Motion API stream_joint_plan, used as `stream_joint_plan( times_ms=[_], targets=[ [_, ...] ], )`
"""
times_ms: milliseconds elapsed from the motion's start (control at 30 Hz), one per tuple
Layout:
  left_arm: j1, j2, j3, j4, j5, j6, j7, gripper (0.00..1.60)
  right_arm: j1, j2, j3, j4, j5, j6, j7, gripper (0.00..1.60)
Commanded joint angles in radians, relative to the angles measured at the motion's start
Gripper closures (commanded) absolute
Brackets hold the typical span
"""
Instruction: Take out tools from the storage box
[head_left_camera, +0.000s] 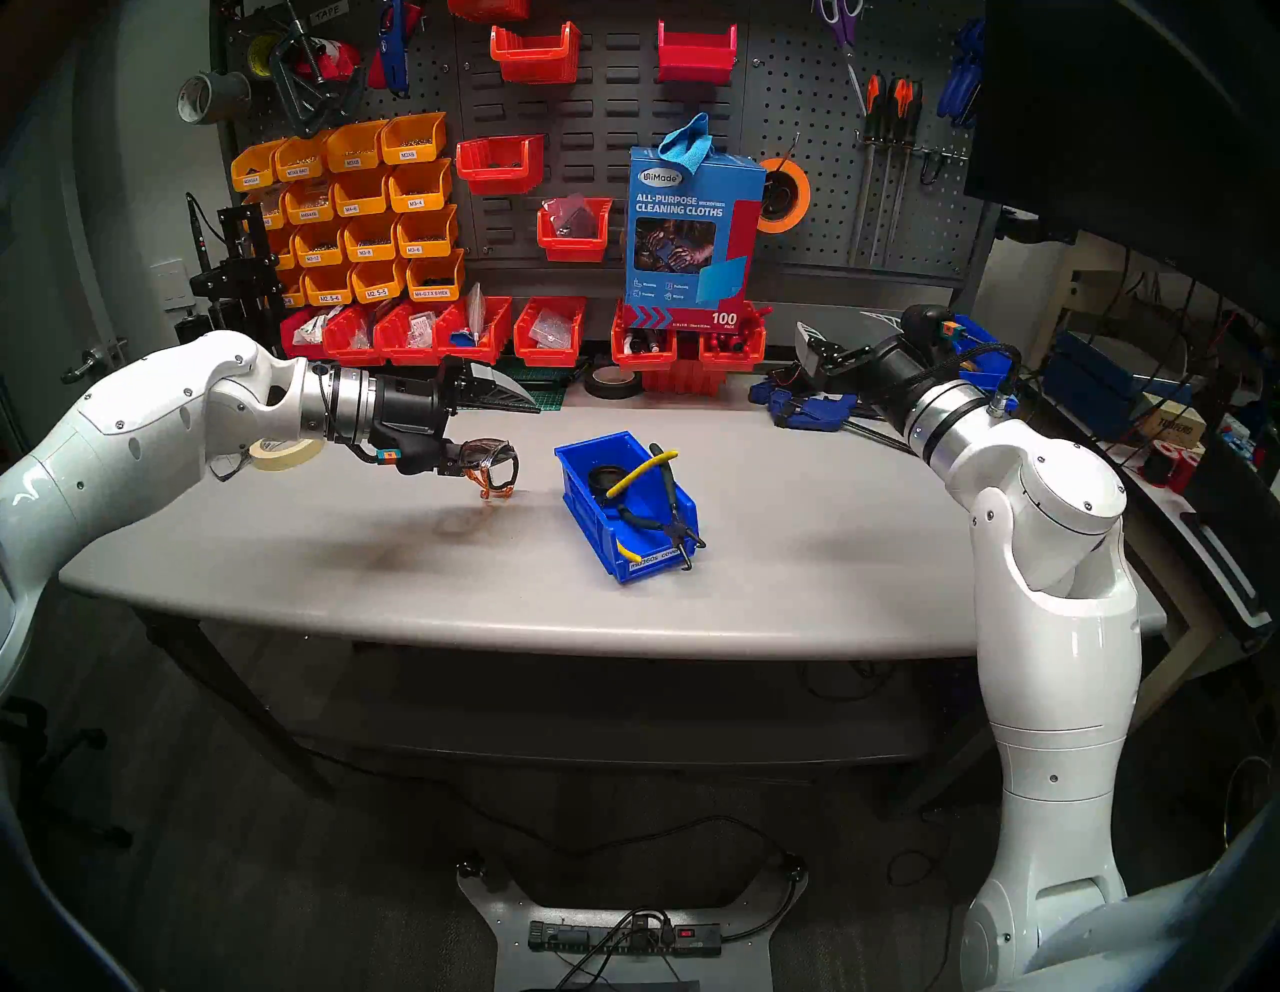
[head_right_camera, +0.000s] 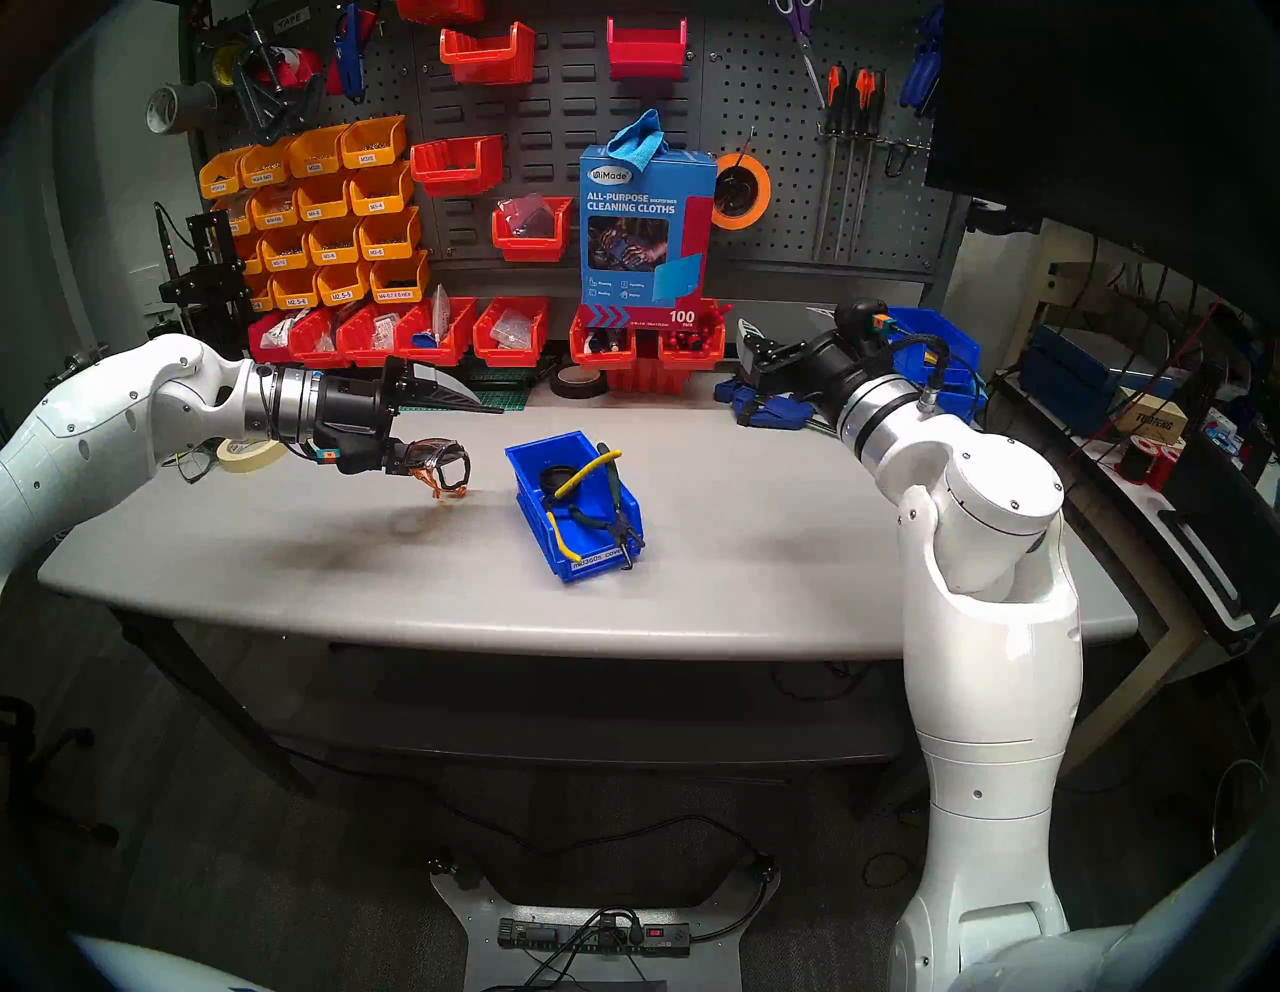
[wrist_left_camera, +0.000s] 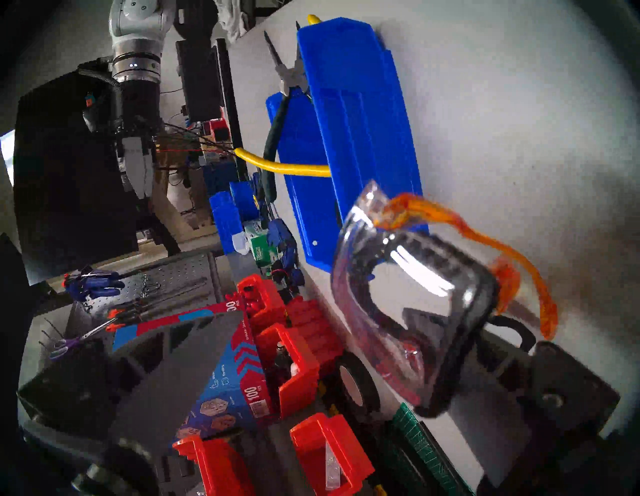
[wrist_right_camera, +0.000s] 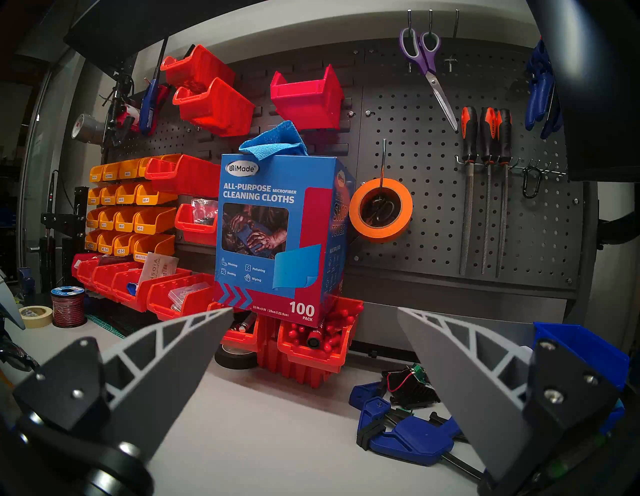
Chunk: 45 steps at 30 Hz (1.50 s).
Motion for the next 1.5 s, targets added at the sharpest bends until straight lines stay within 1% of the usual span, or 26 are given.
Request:
stream_joint_plan(
  times_ms=[0,267,300,433,567,600,633,667,700,767,867,1000,1033,1067,1100,1167,1200,1233,1467],
  targets=[
    [-0.101,-0.018,0.044,-0.022,-0.030,0.002,-0.126,0.00,0.013,0.000,0.000,-0.012,0.001,-0.002,0.001,0.00],
    [-0.150,-0.002,0.125,-0.068,-0.102,0.002,-0.299,0.00,0.013,-0.003,0.002,-0.012,-0.003,-0.002,0.004,0.00],
    [-0.157,-0.001,0.134,-0.071,-0.102,0.002,-0.301,0.00,0.013,-0.004,0.002,-0.012,-0.003,-0.002,0.005,0.00],
    [-0.191,-0.002,0.155,-0.083,-0.143,0.002,-0.386,0.00,0.013,-0.005,0.003,-0.012,-0.005,-0.002,0.006,0.00],
    [-0.224,-0.010,0.171,-0.088,-0.177,0.002,-0.455,0.00,0.013,-0.007,0.003,-0.011,-0.007,-0.002,0.008,0.00],
    [-0.221,-0.013,0.161,-0.088,-0.186,0.002,-0.467,0.00,0.013,-0.007,0.004,-0.011,-0.008,-0.002,0.008,0.00],
    [-0.240,-0.018,0.170,-0.089,-0.205,0.002,-0.475,0.00,0.014,-0.008,0.004,-0.011,-0.008,-0.001,0.009,0.00],
    [-0.236,-0.021,0.155,-0.090,-0.213,0.002,-0.480,0.00,0.014,-0.008,0.004,-0.011,-0.009,-0.001,0.009,0.00],
    [-0.253,-0.024,0.160,-0.090,-0.233,0.002,-0.486,0.00,0.014,-0.009,0.004,-0.011,-0.009,-0.001,0.010,0.00],
    [-0.265,-0.027,0.150,-0.086,-0.266,0.002,-0.494,0.00,0.014,-0.010,0.005,-0.011,-0.010,-0.001,0.011,0.00],
    [-0.276,-0.023,0.143,-0.084,-0.327,0.002,-0.503,0.00,0.014,-0.011,0.005,-0.011,-0.011,-0.001,0.012,0.00],
    [-0.287,-0.015,0.153,-0.081,-0.422,0.002,-0.538,0.00,0.014,-0.012,0.006,-0.012,-0.013,-0.001,0.013,0.00],
    [-0.287,-0.015,0.153,-0.081,-0.422,0.002,-0.538,0.00,0.014,-0.012,0.006,-0.012,-0.013,-0.001,0.013,0.00],
    [-0.290,-0.013,0.159,-0.081,-0.460,0.002,-0.554,0.00,0.014,-0.013,0.006,-0.012,-0.014,-0.001,0.014,0.00],
    [-0.278,-0.007,0.162,-0.081,-0.529,0.002,-0.554,0.00,0.015,-0.014,0.007,-0.012,-0.015,-0.001,0.015,0.00],
    [-0.248,-0.002,0.161,-0.087,-0.612,0.002,-0.529,0.00,0.014,-0.015,0.007,-0.011,-0.016,-0.001,0.016,0.00],
    [-0.248,-0.002,0.161,-0.087,-0.612,0.002,-0.529,0.00,0.014,-0.015,0.007,-0.011,-0.016,-0.001,0.016,0.00],
    [-0.239,-0.001,0.163,-0.092,-0.637,0.002,-0.525,0.00,0.014,-0.015,0.008,-0.011,-0.016,-0.001,0.016,0.00],
    [-0.166,0.002,0.192,-0.134,-0.853,0.010,-0.480,0.00,0.014,-0.018,0.009,-0.011,-0.020,-0.001,0.020,0.00]
  ],
)
